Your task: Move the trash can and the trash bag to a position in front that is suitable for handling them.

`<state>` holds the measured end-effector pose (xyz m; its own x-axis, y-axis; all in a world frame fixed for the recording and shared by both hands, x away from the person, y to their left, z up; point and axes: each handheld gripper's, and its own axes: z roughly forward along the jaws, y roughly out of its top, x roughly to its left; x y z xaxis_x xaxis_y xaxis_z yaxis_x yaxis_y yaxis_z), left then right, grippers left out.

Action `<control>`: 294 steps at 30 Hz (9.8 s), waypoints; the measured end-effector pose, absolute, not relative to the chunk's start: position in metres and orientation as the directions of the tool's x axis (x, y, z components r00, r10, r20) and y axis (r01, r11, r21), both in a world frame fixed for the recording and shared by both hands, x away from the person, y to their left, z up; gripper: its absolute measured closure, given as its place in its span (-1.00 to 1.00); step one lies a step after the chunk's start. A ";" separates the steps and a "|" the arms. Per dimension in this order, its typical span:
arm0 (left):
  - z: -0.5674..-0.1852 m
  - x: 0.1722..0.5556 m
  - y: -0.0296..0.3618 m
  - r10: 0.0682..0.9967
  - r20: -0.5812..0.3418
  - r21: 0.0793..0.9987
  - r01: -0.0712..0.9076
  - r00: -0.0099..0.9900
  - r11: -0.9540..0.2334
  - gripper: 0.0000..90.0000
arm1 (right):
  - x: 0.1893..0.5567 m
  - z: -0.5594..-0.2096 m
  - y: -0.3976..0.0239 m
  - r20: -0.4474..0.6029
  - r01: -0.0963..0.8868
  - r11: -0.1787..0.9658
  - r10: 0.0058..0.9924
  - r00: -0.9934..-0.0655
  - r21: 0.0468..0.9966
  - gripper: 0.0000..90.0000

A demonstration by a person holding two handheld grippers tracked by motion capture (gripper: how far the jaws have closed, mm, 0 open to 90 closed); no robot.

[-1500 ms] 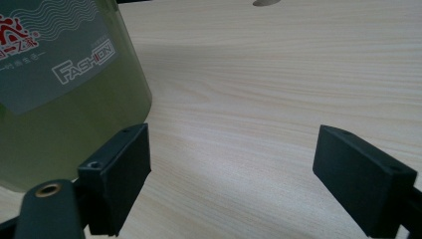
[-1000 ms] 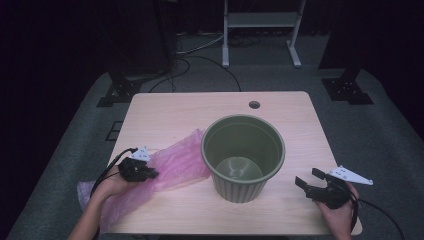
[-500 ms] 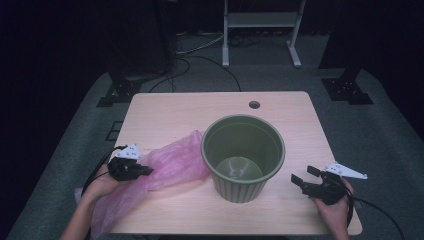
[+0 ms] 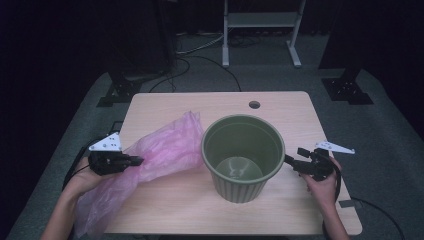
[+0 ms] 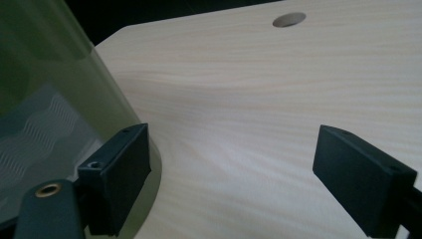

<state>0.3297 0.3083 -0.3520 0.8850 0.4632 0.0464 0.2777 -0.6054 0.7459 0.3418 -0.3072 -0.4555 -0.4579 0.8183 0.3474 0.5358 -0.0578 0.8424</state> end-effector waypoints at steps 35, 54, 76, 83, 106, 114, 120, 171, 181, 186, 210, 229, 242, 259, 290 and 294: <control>-0.216 0.332 0.291 0.405 0.134 0.845 0.109 0.904 -0.523 0.96 | 0.360 -0.459 -0.251 0.341 0.538 0.009 0.765 -0.547 0.843 -0.60; -0.173 0.340 0.239 0.305 0.199 0.851 -0.009 0.931 -0.526 0.96 | 0.347 -0.439 -0.268 0.378 0.497 -0.054 0.721 -0.580 0.866 -0.60; -0.154 0.374 0.074 0.023 0.218 0.826 -0.172 0.976 -0.537 0.96 | 0.301 -0.382 -0.310 0.337 0.325 -0.136 0.615 -0.713 0.936 -0.60; -0.160 0.380 0.025 -0.066 0.208 0.831 -0.212 0.976 -0.514 0.96 | 0.299 -0.377 -0.316 0.330 0.305 -0.144 0.581 -0.744 0.941 -0.60; -0.195 0.371 -0.048 -0.245 0.176 0.879 -0.264 0.953 -0.398 0.88 | 0.288 -0.345 -0.328 0.285 0.199 -0.212 0.546 -0.788 0.957 -0.60; -0.240 0.374 -0.044 -0.247 0.171 0.808 -0.279 0.954 -0.518 0.86 | 0.295 -0.342 -0.319 0.278 0.199 -0.205 0.512 -0.812 0.958 -0.60; -0.258 0.373 -0.039 -0.234 0.190 0.753 -0.294 0.953 -0.588 0.84 | 0.301 -0.340 -0.306 0.263 0.209 -0.165 0.486 -0.833 0.964 -0.60; -0.231 0.350 0.041 -0.073 0.181 0.845 -0.193 0.981 -0.499 0.84 | 0.312 -0.300 -0.216 0.073 0.157 0.199 0.375 -0.924 0.967 0.83; -0.255 0.351 0.072 -0.028 0.131 0.860 -0.128 0.991 -0.494 0.96 | 0.307 -0.306 -0.216 0.069 0.171 0.272 0.350 -0.934 0.947 0.99; -0.263 0.351 0.090 0.004 0.112 0.863 -0.095 0.994 -0.496 0.99 | 0.306 -0.308 -0.221 0.073 0.182 0.292 0.345 -0.936 0.939 1.00; -0.281 0.369 0.179 0.205 0.027 0.889 0.071 0.978 -0.452 1.00 | 0.313 -0.318 -0.263 0.123 0.264 0.285 0.432 -0.894 0.921 1.00; -0.286 0.378 0.196 0.234 -0.039 0.895 0.138 0.972 -0.424 0.97 | 0.321 -0.327 -0.272 0.171 0.306 0.272 0.425 -0.889 0.913 1.00; -0.279 0.367 0.200 0.211 -0.044 0.900 0.130 0.976 -0.416 0.32 | 0.316 -0.323 -0.277 0.182 0.303 0.244 0.417 -0.890 0.921 0.41; -0.280 0.360 0.213 0.222 -0.028 0.897 0.123 0.975 -0.425 0.26 | 0.312 -0.321 -0.284 0.174 0.296 0.229 0.435 -0.883 0.927 0.22; -0.256 0.334 0.227 0.226 0.014 0.905 0.084 0.974 -0.416 0.08 | 0.293 -0.304 -0.307 0.146 0.284 0.239 0.469 -0.871 0.929 0.14; -0.251 0.332 0.228 0.226 0.015 0.912 0.080 0.974 -0.402 0.06 | 0.292 -0.302 -0.315 0.150 0.290 0.222 0.492 -0.857 0.931 0.14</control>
